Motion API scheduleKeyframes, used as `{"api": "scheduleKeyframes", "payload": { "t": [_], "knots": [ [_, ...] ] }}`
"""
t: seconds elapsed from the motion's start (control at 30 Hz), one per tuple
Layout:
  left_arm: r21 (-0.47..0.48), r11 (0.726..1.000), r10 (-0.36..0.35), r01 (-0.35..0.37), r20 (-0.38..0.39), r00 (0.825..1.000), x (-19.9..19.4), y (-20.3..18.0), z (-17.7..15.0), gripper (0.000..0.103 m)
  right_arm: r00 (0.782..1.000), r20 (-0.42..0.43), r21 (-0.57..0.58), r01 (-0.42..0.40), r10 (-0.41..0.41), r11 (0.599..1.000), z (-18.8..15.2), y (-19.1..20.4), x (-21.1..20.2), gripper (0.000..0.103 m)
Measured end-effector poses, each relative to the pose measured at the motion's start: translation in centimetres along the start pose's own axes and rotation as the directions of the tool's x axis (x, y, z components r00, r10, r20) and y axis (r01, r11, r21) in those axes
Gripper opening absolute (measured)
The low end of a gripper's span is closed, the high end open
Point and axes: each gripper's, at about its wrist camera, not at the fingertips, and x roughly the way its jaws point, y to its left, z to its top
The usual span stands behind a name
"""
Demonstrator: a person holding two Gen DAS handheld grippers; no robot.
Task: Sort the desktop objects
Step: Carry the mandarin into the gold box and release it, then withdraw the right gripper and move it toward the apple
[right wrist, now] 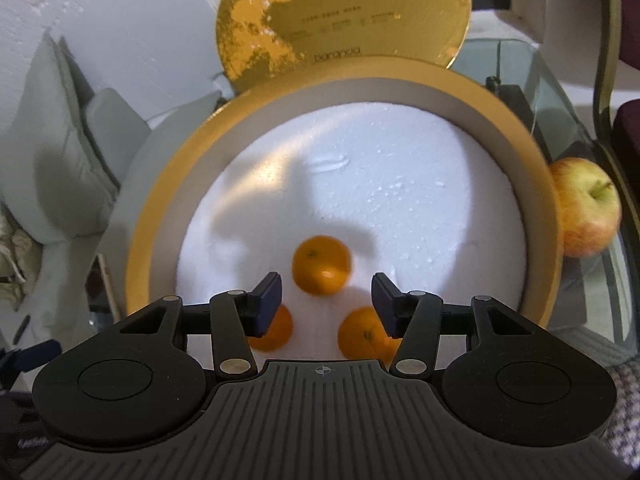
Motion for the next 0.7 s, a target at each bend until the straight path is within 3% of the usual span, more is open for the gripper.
{"api": "scheduleKeyframes", "payload": {
  "t": [0.33, 0.7],
  "knots": [
    [0.064, 0.998, -0.012, 0.010, 0.019, 1.000, -2.5, -2.4, -1.2, 0.102, 0.999, 0.035, 0.019, -0.039, 0.039, 0.999, -5.3, -1.2, -6.7, 0.078],
    [0.179, 0.984, -0.029, 0.018, 0.057, 0.998, -4.8, -6.2, -2.0, 0.102, 0.996, 0.060, 0.059, -0.067, 0.064, 0.996, -7.3, -2.9, -8.8, 0.079]
  ]
}}
